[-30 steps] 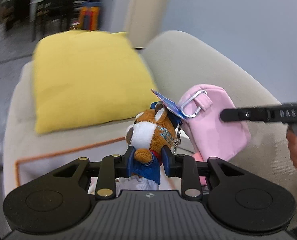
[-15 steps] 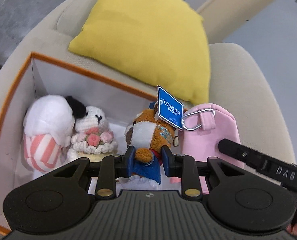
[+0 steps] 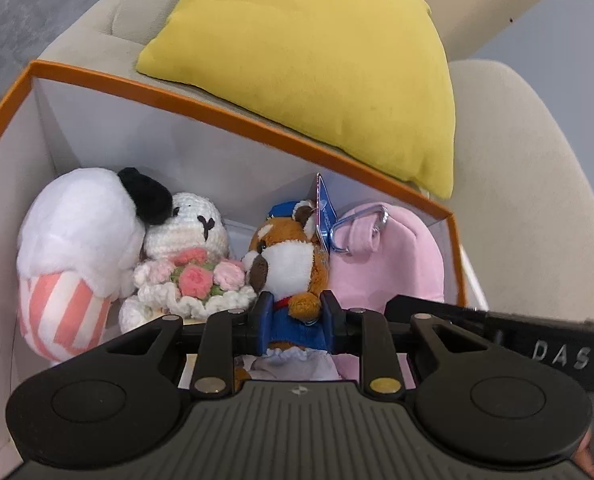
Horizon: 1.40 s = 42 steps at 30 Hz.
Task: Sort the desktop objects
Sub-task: 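Lower the fox plush and pink pouch into the box and release both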
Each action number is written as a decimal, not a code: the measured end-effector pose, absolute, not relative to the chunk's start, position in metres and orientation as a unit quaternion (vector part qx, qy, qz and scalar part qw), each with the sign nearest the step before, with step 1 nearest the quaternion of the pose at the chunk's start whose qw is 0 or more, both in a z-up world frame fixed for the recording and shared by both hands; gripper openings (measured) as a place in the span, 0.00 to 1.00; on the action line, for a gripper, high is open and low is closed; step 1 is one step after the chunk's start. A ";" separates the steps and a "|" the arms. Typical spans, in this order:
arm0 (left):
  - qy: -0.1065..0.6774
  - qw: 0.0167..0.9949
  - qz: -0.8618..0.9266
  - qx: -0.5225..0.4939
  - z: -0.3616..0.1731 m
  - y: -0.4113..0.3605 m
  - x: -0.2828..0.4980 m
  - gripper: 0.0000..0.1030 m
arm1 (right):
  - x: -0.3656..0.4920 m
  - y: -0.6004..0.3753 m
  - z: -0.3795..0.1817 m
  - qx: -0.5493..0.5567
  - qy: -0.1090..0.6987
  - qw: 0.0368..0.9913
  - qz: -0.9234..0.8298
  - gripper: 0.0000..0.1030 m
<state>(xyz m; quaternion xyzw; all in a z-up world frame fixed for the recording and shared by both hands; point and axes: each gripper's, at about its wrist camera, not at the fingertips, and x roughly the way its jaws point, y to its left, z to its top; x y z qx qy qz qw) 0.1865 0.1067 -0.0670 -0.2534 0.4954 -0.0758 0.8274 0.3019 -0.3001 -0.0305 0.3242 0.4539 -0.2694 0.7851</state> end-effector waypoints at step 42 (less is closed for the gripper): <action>0.450 0.868 -0.115 -0.177 -0.041 0.103 0.152 0.34 | 0.310 -0.308 -0.042 0.356 0.458 0.776 -0.247 0.41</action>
